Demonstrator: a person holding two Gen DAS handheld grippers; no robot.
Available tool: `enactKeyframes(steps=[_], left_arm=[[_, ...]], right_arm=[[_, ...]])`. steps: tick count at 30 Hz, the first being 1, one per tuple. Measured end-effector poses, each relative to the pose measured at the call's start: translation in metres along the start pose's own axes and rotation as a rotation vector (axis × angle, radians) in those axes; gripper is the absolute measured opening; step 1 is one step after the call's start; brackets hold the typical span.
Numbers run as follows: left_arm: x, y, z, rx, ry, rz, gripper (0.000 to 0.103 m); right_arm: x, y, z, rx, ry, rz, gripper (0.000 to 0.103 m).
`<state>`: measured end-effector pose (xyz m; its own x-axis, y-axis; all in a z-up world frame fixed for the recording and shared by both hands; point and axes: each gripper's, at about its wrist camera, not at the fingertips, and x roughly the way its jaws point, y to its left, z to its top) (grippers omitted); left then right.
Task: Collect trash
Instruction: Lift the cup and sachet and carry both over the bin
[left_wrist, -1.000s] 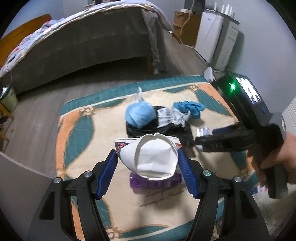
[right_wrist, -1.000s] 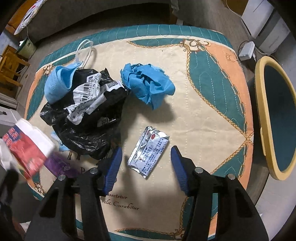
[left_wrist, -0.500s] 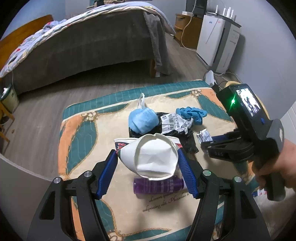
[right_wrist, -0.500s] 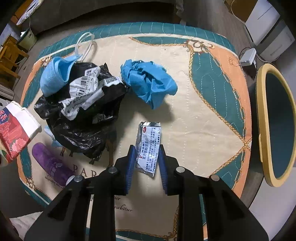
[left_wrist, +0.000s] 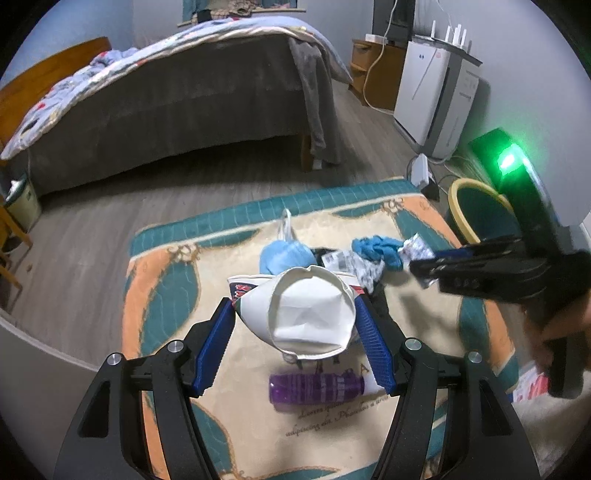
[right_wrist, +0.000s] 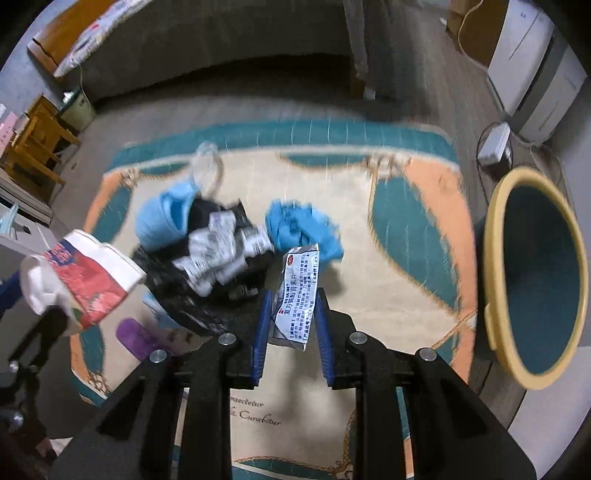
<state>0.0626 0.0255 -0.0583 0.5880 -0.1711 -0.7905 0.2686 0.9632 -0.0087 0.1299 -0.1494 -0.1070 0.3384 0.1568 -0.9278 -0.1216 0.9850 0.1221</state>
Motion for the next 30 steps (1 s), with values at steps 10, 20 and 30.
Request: enactKeyframes(steps=[10,20,30], left_arm=[[-0.022,0.006,0.024,-0.010,-0.111,0.037,0.067],[-0.042,-0.015,0.043,0.022,-0.204,0.038,0.067],[-0.032,-0.052,0.059,0.062,-0.205,-0.003,0.067]], right_arm=[[-0.069,-0.011,0.025,-0.010,-0.206,0.014,0.023],[-0.110,-0.024,0.030,-0.024,-0.317,0.007,0.023],[-0.120,-0.062,0.027,-0.009,-0.345,-0.049,0.023]])
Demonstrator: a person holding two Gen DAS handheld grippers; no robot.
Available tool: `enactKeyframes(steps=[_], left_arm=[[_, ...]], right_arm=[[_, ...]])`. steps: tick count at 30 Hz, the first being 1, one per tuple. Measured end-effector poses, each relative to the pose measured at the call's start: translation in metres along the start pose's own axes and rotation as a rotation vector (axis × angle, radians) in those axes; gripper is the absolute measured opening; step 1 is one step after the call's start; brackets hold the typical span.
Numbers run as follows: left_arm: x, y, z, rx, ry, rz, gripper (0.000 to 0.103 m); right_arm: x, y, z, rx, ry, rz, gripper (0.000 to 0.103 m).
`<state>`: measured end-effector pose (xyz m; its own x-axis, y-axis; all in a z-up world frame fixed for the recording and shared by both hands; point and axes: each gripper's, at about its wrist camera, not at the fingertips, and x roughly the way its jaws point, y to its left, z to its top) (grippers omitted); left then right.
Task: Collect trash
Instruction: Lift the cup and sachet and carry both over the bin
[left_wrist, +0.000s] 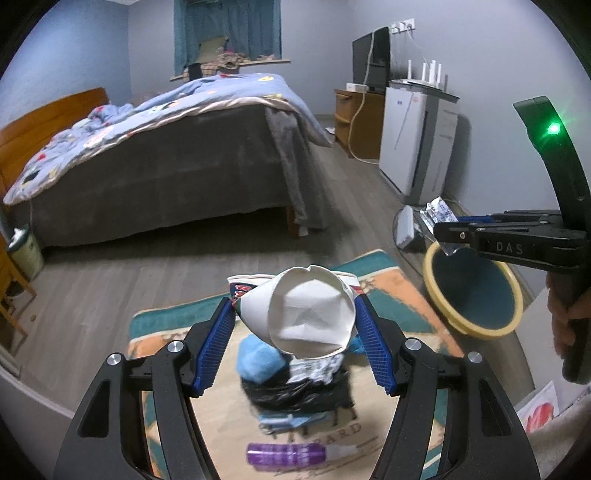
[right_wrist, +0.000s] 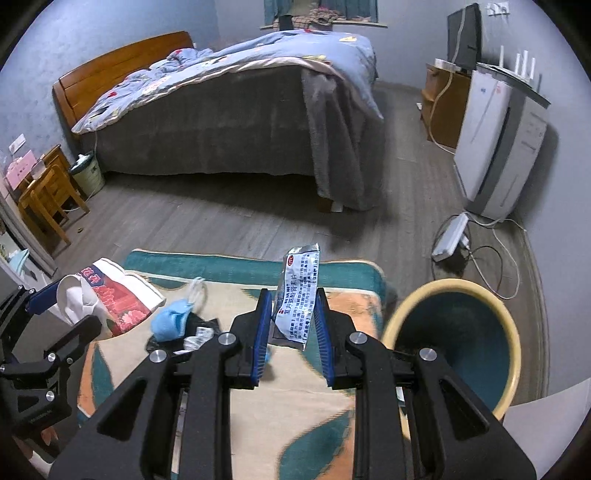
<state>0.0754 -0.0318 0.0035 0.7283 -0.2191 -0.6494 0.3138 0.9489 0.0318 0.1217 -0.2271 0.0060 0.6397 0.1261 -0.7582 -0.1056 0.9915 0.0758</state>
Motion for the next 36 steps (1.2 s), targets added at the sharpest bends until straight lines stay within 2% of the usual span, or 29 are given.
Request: enactKeyframes(steps=[19,36], left_arm=[[0.037,-0.087,0.025,0.085,-0.008,-0.070,0.067],[0.064,-0.157,0.031,0.133,0.020,-0.165,0.067]], right_arm=[[-0.014,-0.118,-0.013,0.159,-0.008,-0.085,0.023],[-0.003,-0.202,-0.034,0.283,0.048,-0.202,0.023]])
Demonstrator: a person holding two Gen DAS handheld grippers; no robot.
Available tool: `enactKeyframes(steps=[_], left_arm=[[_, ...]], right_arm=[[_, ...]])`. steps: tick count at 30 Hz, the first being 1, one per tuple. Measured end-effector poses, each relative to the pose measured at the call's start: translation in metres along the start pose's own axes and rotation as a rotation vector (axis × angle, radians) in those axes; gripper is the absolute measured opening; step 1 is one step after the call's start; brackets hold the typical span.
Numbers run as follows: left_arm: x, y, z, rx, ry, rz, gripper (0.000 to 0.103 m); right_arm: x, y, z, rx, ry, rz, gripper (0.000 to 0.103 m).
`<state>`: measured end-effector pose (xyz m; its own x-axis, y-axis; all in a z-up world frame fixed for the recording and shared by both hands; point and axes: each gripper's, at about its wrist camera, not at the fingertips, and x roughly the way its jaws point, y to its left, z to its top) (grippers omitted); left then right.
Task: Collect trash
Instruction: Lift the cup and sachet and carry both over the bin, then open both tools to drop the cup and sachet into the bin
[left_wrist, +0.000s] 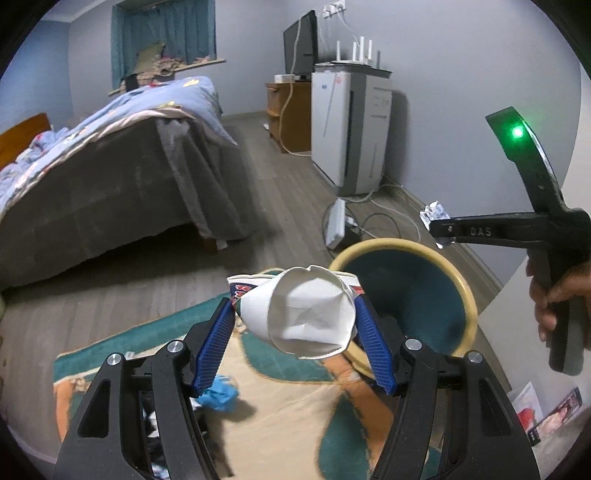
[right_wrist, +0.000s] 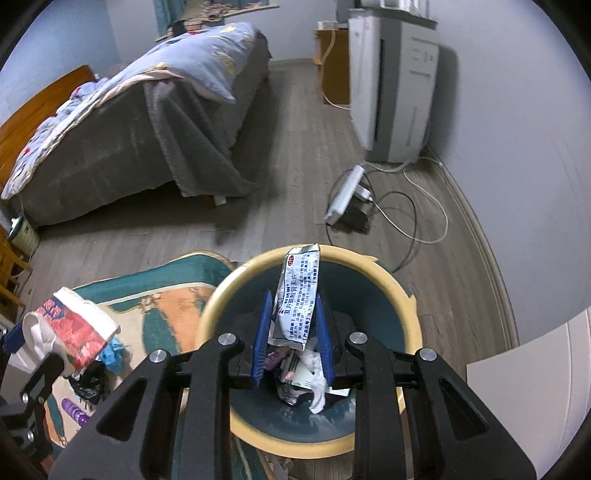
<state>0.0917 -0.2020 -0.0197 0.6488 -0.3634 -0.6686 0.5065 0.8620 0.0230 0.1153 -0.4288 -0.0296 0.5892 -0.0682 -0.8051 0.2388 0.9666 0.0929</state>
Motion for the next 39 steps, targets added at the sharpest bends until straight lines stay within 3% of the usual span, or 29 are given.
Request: enactKeyframes(steps=[25,39], left_arm=[[0.072,-0.068,0.011,0.096,0.006,-0.135,0.067],[0.101,-0.065,0.009,0.100,0.024,-0.126,0.068]], right_arm=[[0.032,-0.055,-0.012,0.152,0.075,-0.007,0.023],[0.038,-0.057,-0.011,0.172,0.073,0.006,0.024]])
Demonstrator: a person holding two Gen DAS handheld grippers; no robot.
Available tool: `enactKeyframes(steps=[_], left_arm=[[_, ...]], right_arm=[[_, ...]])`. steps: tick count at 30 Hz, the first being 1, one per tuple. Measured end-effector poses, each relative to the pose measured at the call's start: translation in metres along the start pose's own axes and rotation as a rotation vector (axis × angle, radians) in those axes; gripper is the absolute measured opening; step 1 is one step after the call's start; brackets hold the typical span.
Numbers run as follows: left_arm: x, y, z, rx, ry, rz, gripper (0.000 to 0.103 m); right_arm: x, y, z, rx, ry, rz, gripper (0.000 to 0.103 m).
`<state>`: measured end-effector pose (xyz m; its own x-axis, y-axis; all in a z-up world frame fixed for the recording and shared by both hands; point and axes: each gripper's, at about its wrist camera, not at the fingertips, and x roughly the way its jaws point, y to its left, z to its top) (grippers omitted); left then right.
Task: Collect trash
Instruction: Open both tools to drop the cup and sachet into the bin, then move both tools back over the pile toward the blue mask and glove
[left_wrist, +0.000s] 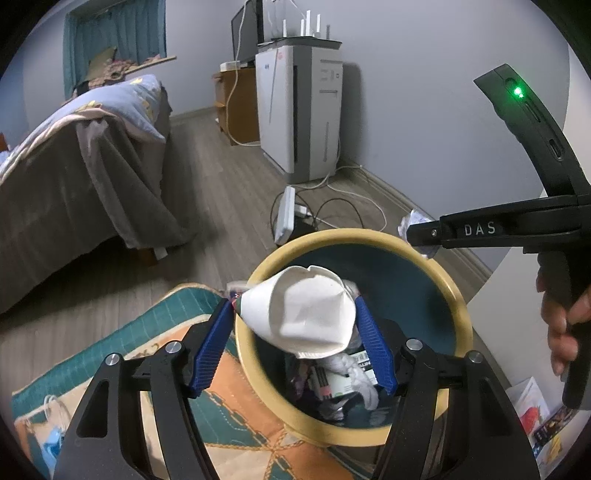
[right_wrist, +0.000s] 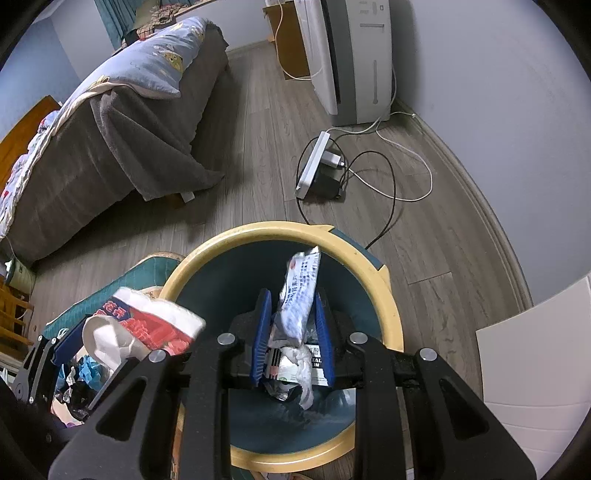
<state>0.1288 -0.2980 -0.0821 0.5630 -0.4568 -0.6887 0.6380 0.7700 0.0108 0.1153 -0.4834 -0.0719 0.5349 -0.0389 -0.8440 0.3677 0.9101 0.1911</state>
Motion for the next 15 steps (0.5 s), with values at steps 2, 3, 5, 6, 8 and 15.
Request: enactKeyframes(steps=[2,3,5,6,8,15], left_arm=[[0.000,0.001,0.001,-0.006,0.000,0.001,0.068],[0.000,0.002,0.001,-0.008,0.000,0.001,0.069],[0.000,0.003,0.000,-0.013,0.004,0.002,0.073],[0.000,0.003,0.000,-0.013,0.007,0.004,0.075],[-0.001,0.003,-0.002,-0.011,0.010,0.007,0.075],[-0.024,0.014,-0.009,-0.033,0.010,0.043,0.093]], right_arm=[[0.001,0.000,0.000,0.003,0.004,0.004,0.024],[0.001,0.000,0.000,0.003,0.006,0.005,0.024],[0.002,0.000,0.000,-0.002,0.008,-0.001,0.026],[0.002,0.000,0.000,-0.002,0.008,-0.003,0.031],[0.000,-0.001,0.000,0.003,0.001,-0.008,0.041],[-0.010,0.005,0.002,0.017,-0.015,-0.009,0.071]])
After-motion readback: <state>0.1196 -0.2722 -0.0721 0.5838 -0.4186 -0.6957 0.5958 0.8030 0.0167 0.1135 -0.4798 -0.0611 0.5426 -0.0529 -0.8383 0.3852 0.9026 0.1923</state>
